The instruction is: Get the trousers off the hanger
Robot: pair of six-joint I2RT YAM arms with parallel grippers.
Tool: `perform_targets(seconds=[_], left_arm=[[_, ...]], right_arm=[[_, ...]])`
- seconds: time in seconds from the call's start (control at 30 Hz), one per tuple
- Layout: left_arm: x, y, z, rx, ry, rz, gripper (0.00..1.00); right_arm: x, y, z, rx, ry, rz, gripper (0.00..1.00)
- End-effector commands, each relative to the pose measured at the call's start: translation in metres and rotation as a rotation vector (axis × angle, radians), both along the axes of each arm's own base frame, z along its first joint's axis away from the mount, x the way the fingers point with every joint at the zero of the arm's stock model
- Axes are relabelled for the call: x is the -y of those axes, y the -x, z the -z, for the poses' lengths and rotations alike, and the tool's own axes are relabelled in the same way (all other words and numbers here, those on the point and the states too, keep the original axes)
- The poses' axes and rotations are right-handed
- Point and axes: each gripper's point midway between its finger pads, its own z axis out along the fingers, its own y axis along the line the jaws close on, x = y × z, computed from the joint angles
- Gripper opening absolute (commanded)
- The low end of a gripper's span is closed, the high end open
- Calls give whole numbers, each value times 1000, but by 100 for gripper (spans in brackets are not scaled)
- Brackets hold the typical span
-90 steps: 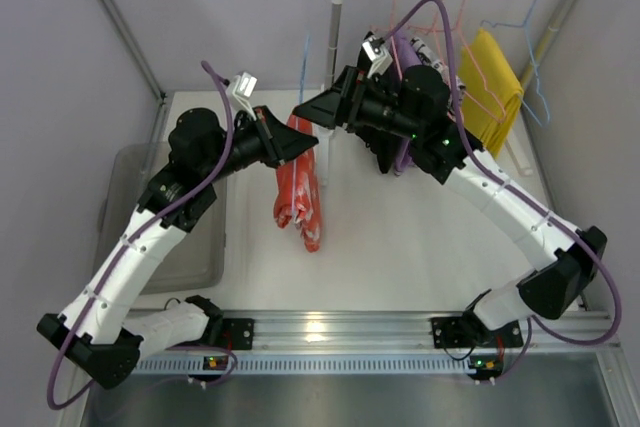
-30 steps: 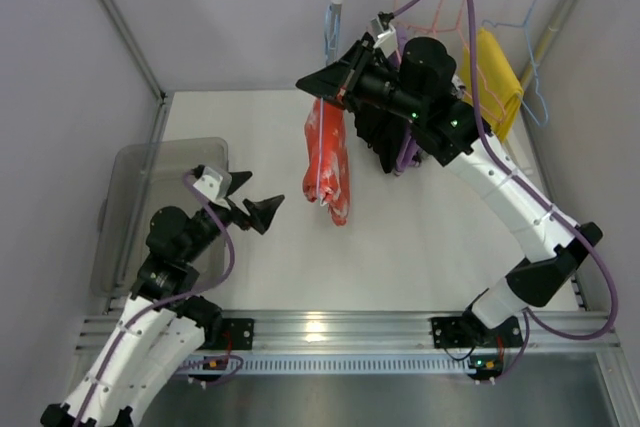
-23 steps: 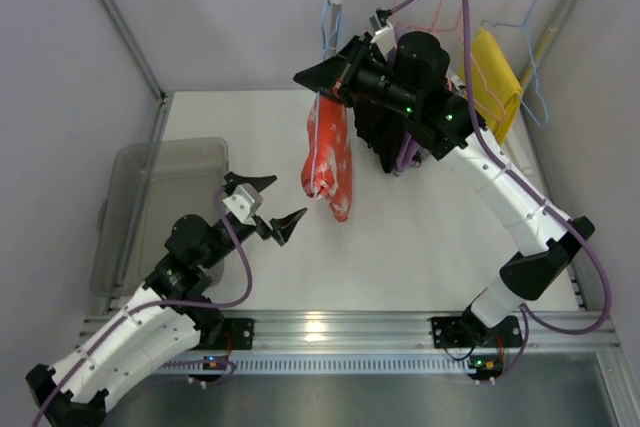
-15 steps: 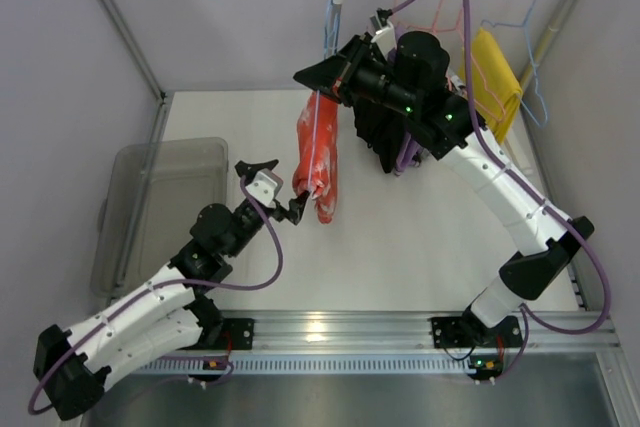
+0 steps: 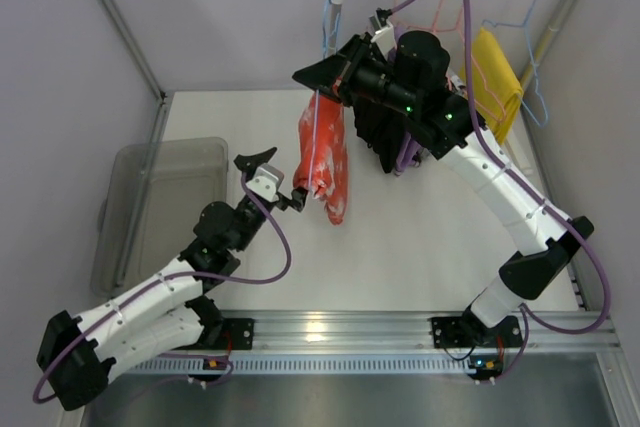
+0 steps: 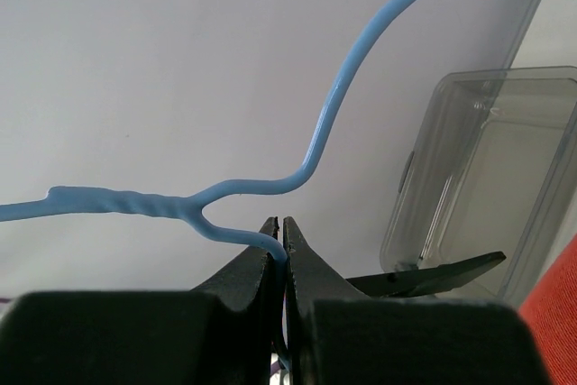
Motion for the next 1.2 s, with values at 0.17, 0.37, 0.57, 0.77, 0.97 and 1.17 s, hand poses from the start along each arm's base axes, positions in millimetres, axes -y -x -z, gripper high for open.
perform_targets(seconds=[0.17, 0.37, 0.57, 0.77, 0.97, 1.17], left_arm=[[9, 2, -46, 140, 73, 33, 97], [13, -3, -55, 168, 72, 33, 92], [10, -6, -67, 188, 79, 9, 75], [15, -5, -71, 200, 45, 27, 33], [6, -3, -89, 209, 39, -1, 0], [-4, 9, -146, 227, 117, 5, 0]], right_arm=[[21, 25, -85, 184, -181, -19, 0], [20, 29, -85, 183, -183, -33, 0], [18, 32, -78, 167, -176, -48, 0], [18, 36, -80, 184, -178, -52, 0], [29, 31, -67, 219, -123, -12, 0], [46, 13, 5, 191, 34, 42, 0]])
